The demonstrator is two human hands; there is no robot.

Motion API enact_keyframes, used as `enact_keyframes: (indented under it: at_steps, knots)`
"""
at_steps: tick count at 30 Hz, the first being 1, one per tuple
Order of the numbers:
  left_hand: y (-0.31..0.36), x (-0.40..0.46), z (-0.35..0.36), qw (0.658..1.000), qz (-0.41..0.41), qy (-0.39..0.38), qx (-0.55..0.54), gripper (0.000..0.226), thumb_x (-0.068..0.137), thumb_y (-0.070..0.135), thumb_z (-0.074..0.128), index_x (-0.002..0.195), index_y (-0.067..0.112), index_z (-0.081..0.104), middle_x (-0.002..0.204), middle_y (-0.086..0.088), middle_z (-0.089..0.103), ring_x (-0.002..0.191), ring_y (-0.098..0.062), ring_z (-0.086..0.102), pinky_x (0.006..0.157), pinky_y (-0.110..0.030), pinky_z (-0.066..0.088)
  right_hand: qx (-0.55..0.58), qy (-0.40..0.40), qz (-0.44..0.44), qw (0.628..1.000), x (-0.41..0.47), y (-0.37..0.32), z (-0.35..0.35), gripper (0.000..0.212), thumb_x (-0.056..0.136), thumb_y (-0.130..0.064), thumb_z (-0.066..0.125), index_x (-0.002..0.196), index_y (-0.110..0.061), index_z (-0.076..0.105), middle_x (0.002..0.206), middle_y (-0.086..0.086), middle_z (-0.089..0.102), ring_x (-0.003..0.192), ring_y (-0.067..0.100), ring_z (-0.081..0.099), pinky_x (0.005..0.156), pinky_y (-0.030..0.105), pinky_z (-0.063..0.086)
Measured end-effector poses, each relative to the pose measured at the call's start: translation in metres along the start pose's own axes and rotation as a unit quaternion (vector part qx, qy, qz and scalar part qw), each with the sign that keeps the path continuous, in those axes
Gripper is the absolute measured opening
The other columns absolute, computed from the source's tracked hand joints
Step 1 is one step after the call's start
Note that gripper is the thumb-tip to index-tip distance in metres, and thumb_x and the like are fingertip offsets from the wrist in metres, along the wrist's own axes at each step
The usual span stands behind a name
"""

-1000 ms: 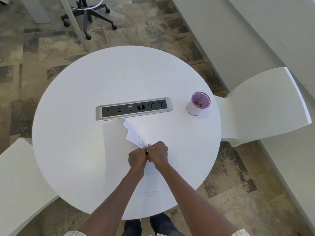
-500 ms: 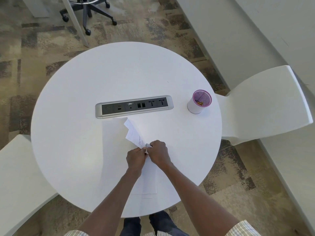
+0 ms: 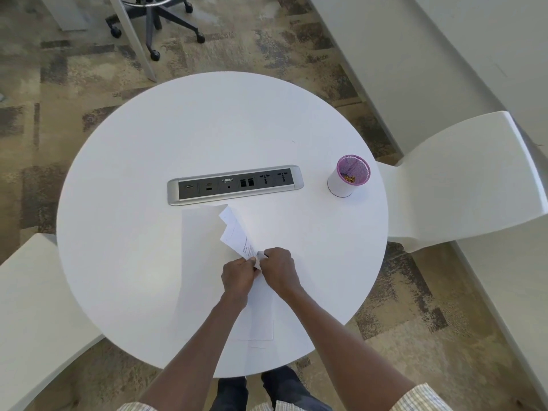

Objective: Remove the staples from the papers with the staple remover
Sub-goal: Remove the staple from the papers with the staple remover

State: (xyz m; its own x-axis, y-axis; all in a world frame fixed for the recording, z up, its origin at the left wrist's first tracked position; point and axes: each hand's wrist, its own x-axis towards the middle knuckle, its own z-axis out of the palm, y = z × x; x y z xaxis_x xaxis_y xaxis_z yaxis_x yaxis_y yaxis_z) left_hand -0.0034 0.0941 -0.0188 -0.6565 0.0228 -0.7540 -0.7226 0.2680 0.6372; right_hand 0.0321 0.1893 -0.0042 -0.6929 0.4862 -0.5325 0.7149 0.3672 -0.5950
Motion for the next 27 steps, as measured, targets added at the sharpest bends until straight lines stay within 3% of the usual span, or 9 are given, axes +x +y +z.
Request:
enact_keyframes:
  at_steps: [3,7,10,15,18,20,22,24,27]
  knots:
    - [0.002,0.0,0.0,0.999,-0.023,-0.006,-0.044,0.023,0.091,0.006,0.063,0.071,0.006,0.075,0.088,-0.011,0.077,0.082,-0.025,0.075,0.08,-0.035,0.061,0.132,0.02,0.075,0.988,0.001,0.002,-0.002,0.038,0.092,-0.019,0.058,0.059,-0.001,0.052,0.058,0.013,0.05,0.047,0.023,0.047,0.049,0.029,0.037]
    - [0.005,-0.001,-0.003,0.996,-0.041,0.008,-0.082,0.016,0.091,0.002,0.063,0.078,0.003,0.073,0.093,-0.012,0.076,0.078,-0.021,0.073,0.063,-0.024,0.059,0.334,0.018,0.187,0.924,0.006,0.008,-0.013,0.022,0.09,-0.013,0.069,0.073,0.0,0.063,0.065,0.015,0.057,0.041,0.019,0.05,0.043,0.024,0.042]
    - [0.007,-0.002,-0.005,0.994,-0.046,0.014,-0.099,0.012,0.091,0.0,0.063,0.083,-0.001,0.072,0.096,-0.013,0.074,0.081,-0.022,0.072,0.065,-0.024,0.06,0.415,0.008,0.225,0.881,0.008,0.015,-0.021,0.011,0.089,-0.006,0.068,0.084,0.003,0.064,0.068,0.016,0.057,0.041,0.016,0.047,0.038,0.02,0.038]
    - [0.012,-0.01,-0.007,0.995,-0.033,0.031,-0.089,0.018,0.091,0.002,0.063,0.075,0.007,0.07,0.088,-0.006,0.073,0.076,-0.018,0.072,0.063,-0.023,0.059,0.404,0.011,0.192,0.894,0.005,0.032,-0.03,0.019,0.093,-0.019,0.063,0.083,-0.004,0.068,0.077,0.013,0.065,0.045,0.017,0.048,0.042,0.023,0.04]
    - [0.015,-0.015,-0.012,0.997,-0.003,0.045,-0.057,0.023,0.092,0.005,0.062,0.071,0.011,0.07,0.082,0.0,0.073,0.076,-0.017,0.071,0.064,-0.022,0.057,0.392,0.041,0.177,0.902,0.009,0.043,-0.039,0.02,0.091,-0.029,0.066,0.079,-0.014,0.068,0.071,0.006,0.064,0.047,0.015,0.05,0.042,0.022,0.039]
    - [0.016,-0.017,-0.018,0.998,0.027,0.055,-0.019,0.027,0.092,0.007,0.06,0.066,0.008,0.068,0.077,0.001,0.072,0.075,-0.019,0.071,0.066,-0.025,0.058,0.361,0.069,0.156,0.917,0.015,0.052,-0.046,0.018,0.093,-0.029,0.061,0.087,-0.014,0.068,0.071,0.003,0.061,0.051,0.013,0.051,0.045,0.023,0.041]
    - [0.019,-0.02,-0.026,0.995,0.065,0.064,0.037,0.029,0.092,0.01,0.059,0.068,-0.005,0.064,0.075,-0.007,0.07,0.075,-0.023,0.072,0.073,-0.034,0.061,0.332,0.099,0.133,0.929,0.019,0.059,-0.054,0.023,0.097,-0.026,0.054,0.11,-0.011,0.066,0.082,0.004,0.059,0.066,0.017,0.055,0.059,0.031,0.05]
    - [0.024,-0.025,-0.034,0.986,0.105,0.08,0.097,0.032,0.093,0.012,0.057,0.073,-0.014,0.062,0.075,-0.016,0.072,0.074,-0.026,0.074,0.076,-0.044,0.059,0.234,0.134,0.104,0.957,0.023,0.069,-0.062,0.031,0.099,-0.022,0.054,0.125,-0.006,0.06,0.1,0.01,0.061,0.089,0.026,0.059,0.083,0.041,0.052]
    - [0.032,-0.03,-0.047,0.97,0.16,0.097,0.152,0.031,0.091,0.012,0.055,0.071,-0.01,0.065,0.074,-0.02,0.073,0.071,-0.036,0.071,0.072,-0.045,0.059,0.08,0.179,0.074,0.978,0.029,0.081,-0.07,0.03,0.095,-0.005,0.054,0.123,0.002,0.06,0.118,0.024,0.058,0.109,0.038,0.057,0.092,0.038,0.043]
